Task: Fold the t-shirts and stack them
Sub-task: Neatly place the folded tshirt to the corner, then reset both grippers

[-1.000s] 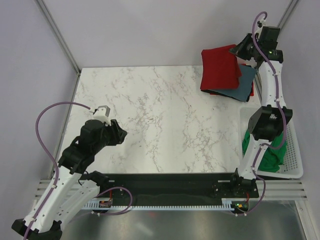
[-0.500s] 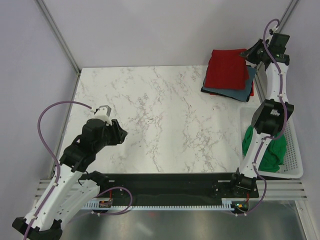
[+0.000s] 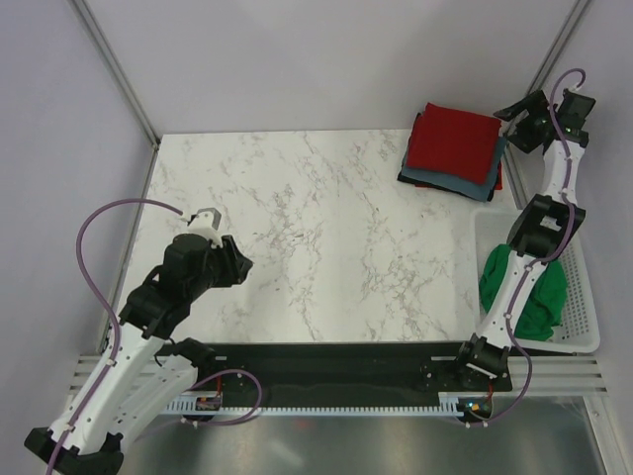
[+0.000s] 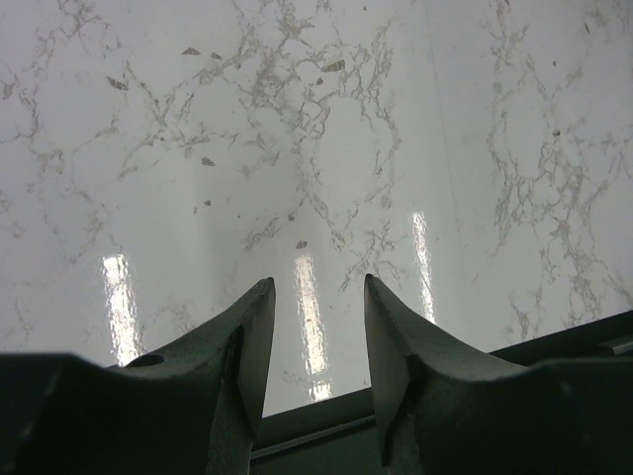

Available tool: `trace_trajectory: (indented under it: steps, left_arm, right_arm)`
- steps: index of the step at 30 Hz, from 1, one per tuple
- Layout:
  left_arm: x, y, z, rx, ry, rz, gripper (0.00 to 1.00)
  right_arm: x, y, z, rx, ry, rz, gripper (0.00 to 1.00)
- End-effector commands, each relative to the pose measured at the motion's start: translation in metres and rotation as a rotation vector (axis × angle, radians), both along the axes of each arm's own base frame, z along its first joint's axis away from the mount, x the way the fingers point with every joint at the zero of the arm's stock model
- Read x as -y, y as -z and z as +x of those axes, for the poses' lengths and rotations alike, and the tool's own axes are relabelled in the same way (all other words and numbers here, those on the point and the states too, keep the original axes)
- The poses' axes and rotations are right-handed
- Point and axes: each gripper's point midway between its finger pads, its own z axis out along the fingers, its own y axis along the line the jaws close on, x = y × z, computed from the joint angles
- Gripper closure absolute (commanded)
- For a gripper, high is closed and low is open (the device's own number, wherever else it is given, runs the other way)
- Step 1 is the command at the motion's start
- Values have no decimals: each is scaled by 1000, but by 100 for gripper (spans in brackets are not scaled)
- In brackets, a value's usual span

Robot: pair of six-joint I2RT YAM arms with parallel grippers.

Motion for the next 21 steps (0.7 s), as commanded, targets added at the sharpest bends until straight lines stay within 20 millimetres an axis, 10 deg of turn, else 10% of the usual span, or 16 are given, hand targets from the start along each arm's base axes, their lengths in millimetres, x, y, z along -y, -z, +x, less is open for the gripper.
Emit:
trace_trajectory:
  steps: [1, 5, 13, 17, 21]
  left_arm:
    - [1, -8, 5, 47, 20, 6, 52]
    - [1, -11, 4, 61, 20, -1, 52]
    - [0, -17, 2, 87, 23, -14, 50]
    - [-1, -19, 1, 98, 20, -18, 46]
    - [-3, -24, 0, 116, 13, -22, 45]
  right_arm:
    - [-6, -15, 8, 62, -21, 67, 2]
    - [-8, -30, -3, 53, 2, 42, 2]
    - [-40, -123, -59, 114, 33, -31, 2]
    - [-102, -184, -100, 198, -21, -84, 2]
    - [-213, -198, -139, 233, -142, -127, 2]
